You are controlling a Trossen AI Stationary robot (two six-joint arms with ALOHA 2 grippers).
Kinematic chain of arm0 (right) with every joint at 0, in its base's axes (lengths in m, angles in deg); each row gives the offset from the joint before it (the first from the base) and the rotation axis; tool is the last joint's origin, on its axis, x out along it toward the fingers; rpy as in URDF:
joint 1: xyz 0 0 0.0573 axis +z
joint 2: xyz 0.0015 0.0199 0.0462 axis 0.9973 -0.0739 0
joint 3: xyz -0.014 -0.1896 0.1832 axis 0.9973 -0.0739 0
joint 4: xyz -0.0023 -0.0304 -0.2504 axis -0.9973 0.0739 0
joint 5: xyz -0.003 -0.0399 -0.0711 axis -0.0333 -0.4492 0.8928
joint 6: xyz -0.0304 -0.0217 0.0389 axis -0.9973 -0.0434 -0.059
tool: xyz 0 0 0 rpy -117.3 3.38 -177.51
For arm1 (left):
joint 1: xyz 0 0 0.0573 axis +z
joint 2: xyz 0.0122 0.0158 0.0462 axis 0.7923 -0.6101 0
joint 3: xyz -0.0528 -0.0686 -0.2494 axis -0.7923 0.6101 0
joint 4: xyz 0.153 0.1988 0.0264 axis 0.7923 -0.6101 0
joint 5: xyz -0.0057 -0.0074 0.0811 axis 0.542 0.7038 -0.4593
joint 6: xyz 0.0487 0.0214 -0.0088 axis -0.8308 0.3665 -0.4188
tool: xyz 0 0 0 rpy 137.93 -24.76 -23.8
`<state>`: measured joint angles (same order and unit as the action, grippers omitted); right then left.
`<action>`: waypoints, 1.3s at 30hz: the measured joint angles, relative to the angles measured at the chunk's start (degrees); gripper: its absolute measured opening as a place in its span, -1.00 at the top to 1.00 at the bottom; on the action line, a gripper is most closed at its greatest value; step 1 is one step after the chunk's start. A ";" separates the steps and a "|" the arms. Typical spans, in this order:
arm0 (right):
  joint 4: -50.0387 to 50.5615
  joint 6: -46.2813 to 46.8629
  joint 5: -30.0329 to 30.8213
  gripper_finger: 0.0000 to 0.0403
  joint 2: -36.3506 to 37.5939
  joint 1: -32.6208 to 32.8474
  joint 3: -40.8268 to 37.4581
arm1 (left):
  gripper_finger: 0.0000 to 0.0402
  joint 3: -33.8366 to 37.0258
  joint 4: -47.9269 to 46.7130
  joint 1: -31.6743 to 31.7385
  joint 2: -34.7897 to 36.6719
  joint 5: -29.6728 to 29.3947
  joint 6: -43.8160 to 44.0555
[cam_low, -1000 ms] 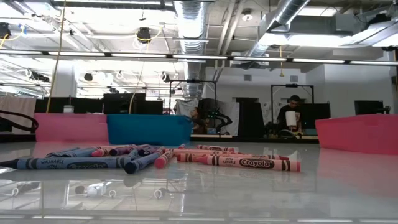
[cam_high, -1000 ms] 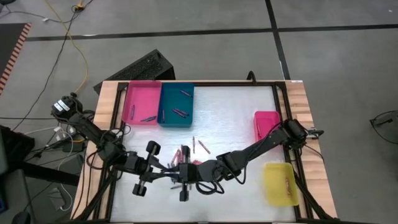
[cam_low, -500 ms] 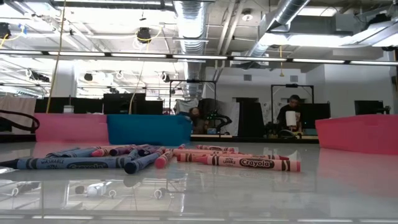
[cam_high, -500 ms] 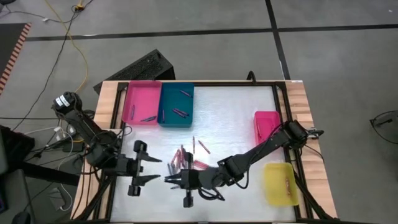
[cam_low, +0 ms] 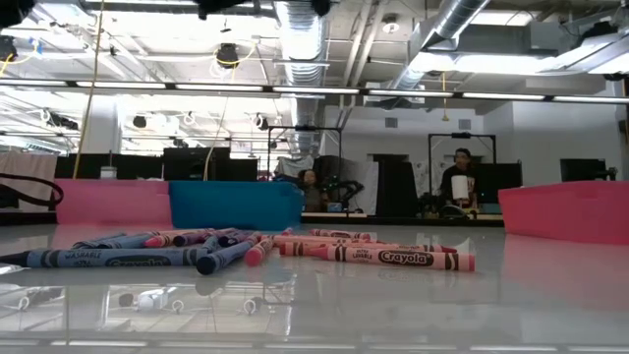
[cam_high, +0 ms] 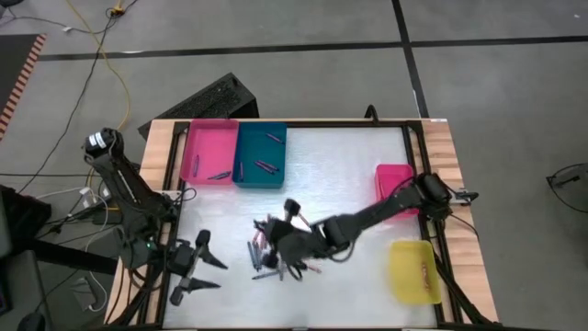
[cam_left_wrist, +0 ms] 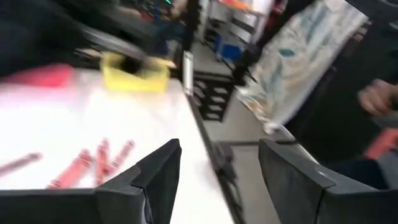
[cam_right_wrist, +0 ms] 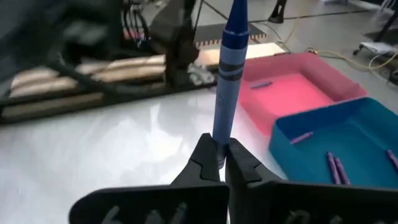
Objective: Sort crayons
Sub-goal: Put the blue crayon into the large red bin
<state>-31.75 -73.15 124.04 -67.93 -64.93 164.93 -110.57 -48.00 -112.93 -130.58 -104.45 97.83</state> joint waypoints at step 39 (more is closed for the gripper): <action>-14.77 -1.13 -25.51 0.99 -35.76 -27.96 30.38 | 0.01 0.04 -4.02 -4.18 -4.13 4.41 8.28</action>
<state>-46.52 -74.29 98.53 -103.68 -92.88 195.31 -110.53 -52.02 -117.11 -134.71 -100.04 106.11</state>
